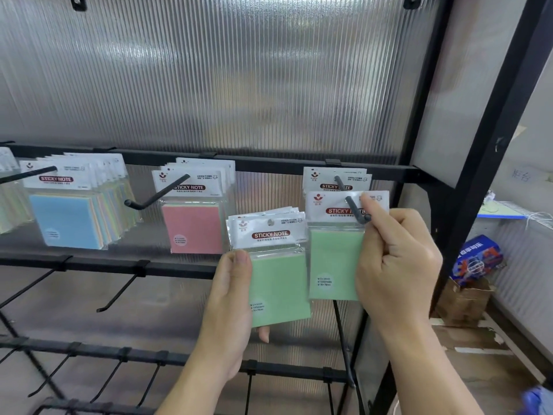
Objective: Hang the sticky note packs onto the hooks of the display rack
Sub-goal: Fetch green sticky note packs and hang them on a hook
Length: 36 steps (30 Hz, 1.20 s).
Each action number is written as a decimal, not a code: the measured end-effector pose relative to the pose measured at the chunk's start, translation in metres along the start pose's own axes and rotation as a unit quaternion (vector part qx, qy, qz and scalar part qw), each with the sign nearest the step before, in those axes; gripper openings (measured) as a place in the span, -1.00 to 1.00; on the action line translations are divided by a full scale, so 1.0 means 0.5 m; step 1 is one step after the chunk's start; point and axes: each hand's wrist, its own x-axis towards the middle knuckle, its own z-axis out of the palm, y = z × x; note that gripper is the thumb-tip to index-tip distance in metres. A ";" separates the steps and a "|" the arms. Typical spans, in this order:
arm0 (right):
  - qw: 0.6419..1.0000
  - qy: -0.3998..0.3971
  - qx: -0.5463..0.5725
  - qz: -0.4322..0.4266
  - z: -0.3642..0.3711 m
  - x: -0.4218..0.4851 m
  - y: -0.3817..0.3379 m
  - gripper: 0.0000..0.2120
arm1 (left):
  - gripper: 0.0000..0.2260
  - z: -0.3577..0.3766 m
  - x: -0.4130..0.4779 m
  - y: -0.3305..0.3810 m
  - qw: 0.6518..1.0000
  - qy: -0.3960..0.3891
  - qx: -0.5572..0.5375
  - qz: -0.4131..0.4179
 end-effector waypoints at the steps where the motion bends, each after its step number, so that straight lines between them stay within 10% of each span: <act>1: 1.000 -0.004 0.000 0.006 0.010 0.002 0.006 -0.68 | -0.52 -0.003 0.001 0.002 1.000 0.004 0.001 0.002; 15: 0.995 -0.028 -0.006 0.091 0.047 0.004 0.029 -0.73 | -0.55 -0.013 0.001 0.018 1.000 0.008 -0.005 -0.004; 22: 0.944 -0.174 0.218 0.176 0.014 -0.044 -0.037 -0.76 | -0.53 0.015 0.000 0.014 1.000 -0.017 -0.023 -0.005; 36: 0.968 0.018 0.238 0.077 -0.019 -0.065 -0.075 -0.75 | -0.53 0.021 -0.003 0.010 0.998 -0.024 -0.058 0.018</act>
